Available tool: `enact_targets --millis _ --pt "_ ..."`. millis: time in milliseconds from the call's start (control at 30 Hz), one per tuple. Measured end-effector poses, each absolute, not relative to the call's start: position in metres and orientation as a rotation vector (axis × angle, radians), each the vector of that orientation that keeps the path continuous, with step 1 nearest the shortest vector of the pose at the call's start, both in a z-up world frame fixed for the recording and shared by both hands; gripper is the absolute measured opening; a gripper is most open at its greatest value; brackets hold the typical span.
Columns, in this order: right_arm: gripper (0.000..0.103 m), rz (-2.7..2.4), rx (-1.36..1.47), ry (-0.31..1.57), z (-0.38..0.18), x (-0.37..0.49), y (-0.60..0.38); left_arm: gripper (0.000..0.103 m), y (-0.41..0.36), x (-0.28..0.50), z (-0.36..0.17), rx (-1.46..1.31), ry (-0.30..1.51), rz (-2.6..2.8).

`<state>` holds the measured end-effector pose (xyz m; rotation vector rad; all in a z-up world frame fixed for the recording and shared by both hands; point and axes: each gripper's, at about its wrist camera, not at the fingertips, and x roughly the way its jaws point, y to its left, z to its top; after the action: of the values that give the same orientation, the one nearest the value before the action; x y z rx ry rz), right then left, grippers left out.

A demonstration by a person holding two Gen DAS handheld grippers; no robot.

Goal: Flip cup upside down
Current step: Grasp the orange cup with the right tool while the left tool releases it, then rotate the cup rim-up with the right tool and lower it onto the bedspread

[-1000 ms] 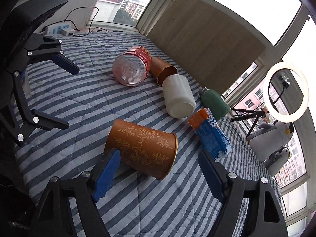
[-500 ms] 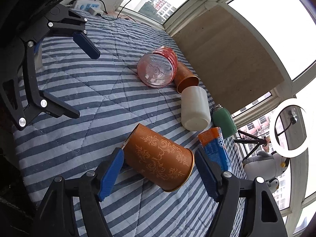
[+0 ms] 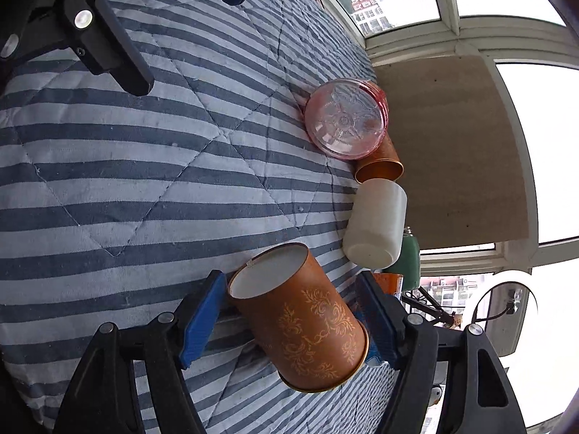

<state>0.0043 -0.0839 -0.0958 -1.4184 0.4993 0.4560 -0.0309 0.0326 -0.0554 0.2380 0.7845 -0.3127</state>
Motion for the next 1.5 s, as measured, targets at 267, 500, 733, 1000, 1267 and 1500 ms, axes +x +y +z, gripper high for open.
enact_targets --millis 267,500,733,1000,1267,1500 --pt "0.058 0.42 -1.456 0.522 -0.106 0.024 -0.079 0.097 0.041 -0.028 -0.058 0.209 0.791 -0.307" --pt "0.058 0.45 -1.276 0.567 -0.083 0.036 -0.087 0.097 0.036 -0.024 -0.058 0.203 0.789 -0.324" --pt "0.057 0.541 -0.694 0.59 -0.029 0.057 -0.12 0.097 0.031 -0.021 -0.057 0.201 0.78 -0.34" --pt "0.057 0.587 -0.114 0.546 -0.027 0.084 -0.163 0.097 0.02 -0.015 -0.05 0.19 0.749 -0.355" --pt "0.057 0.506 0.103 0.477 -0.027 0.103 -0.195 0.097 -0.001 0.0 -0.045 0.152 0.728 -0.403" --pt "0.057 0.45 0.033 0.498 -0.034 0.101 -0.195 0.097 -0.011 0.007 -0.045 0.142 0.718 -0.401"
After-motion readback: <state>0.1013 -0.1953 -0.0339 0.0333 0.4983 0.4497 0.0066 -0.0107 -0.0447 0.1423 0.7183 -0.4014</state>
